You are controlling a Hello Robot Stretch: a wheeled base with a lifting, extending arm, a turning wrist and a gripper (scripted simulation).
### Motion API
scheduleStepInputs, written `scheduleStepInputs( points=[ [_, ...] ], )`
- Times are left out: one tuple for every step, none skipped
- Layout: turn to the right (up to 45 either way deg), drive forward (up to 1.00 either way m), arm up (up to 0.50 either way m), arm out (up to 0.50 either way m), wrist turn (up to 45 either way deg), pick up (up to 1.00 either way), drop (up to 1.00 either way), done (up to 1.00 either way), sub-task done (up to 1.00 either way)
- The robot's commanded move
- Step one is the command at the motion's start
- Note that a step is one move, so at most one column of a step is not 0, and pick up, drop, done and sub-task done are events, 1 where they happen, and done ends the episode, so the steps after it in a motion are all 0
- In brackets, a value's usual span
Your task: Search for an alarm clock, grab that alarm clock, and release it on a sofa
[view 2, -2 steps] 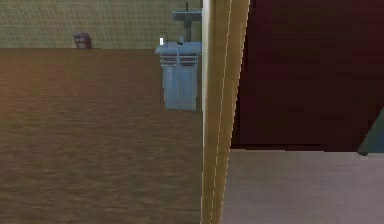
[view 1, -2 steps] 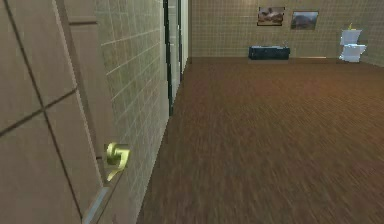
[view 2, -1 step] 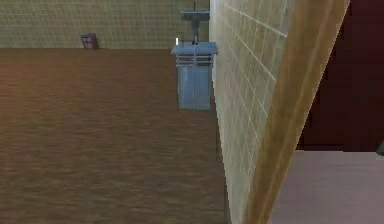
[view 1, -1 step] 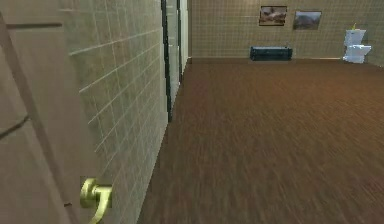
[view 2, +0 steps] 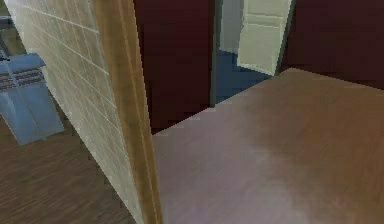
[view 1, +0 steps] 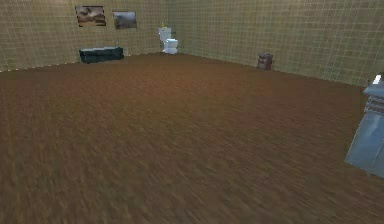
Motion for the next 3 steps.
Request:
scheduleStepInputs(
  points=[
    [6.0,0.0,0.0,0.0,0.0,0.0,0.0,0.0,0.0],
    [3.0,0.0,0.0,0.0,0.0,0.0,0.0,0.0,0.0],
    [0.0,0.35,0.0,0.0,0.0,0.0,0.0,0.0,0.0]
  ],
)
